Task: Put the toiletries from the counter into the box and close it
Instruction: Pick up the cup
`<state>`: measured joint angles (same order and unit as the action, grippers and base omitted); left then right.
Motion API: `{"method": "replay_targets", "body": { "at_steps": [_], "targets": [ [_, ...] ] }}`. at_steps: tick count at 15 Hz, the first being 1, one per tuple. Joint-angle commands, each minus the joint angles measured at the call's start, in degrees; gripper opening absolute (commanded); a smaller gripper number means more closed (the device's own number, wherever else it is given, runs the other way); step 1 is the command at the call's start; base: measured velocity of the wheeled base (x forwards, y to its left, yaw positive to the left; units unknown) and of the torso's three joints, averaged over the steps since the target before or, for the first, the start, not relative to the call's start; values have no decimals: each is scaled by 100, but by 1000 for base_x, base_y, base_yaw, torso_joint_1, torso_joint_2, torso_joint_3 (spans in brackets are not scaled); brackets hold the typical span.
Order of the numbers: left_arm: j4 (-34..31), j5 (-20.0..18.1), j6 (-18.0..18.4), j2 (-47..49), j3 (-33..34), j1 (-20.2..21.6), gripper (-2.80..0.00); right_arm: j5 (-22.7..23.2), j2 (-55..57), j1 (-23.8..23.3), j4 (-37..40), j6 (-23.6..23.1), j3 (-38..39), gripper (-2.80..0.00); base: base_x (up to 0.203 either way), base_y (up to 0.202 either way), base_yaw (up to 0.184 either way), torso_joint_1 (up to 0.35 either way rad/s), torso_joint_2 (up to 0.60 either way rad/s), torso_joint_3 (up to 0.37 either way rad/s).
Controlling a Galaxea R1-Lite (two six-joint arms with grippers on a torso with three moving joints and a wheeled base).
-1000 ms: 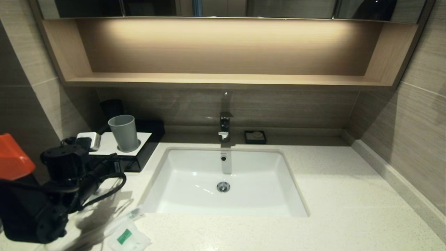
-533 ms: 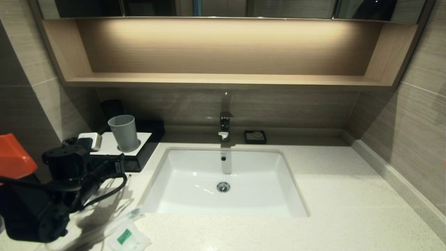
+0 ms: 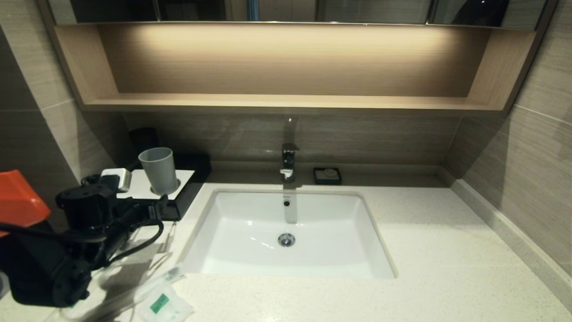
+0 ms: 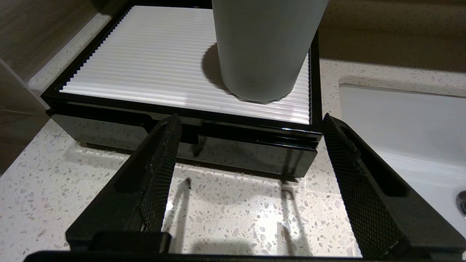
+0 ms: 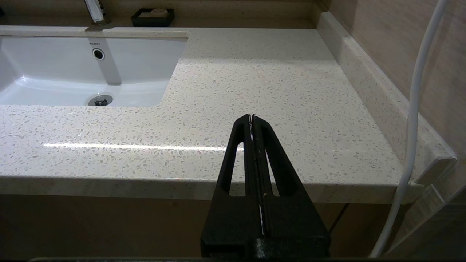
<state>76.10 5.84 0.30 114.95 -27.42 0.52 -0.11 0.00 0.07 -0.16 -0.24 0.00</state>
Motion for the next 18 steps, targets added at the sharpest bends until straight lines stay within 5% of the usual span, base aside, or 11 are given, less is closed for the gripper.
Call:
{"method": "replay_targets", "body": {
  "at_steps": [1, 18],
  "targets": [
    [27, 5, -4, 84, -93, 22, 0, 2, -9, 1, -2, -2, 9, -280, 0, 0, 0, 0, 0, 0],
    [29, -4, -23, 618, -844, 71, 0, 2, -9, 1, -2, -9, 9, -280, 0, 0, 0, 0, 0, 0]
  ]
}}
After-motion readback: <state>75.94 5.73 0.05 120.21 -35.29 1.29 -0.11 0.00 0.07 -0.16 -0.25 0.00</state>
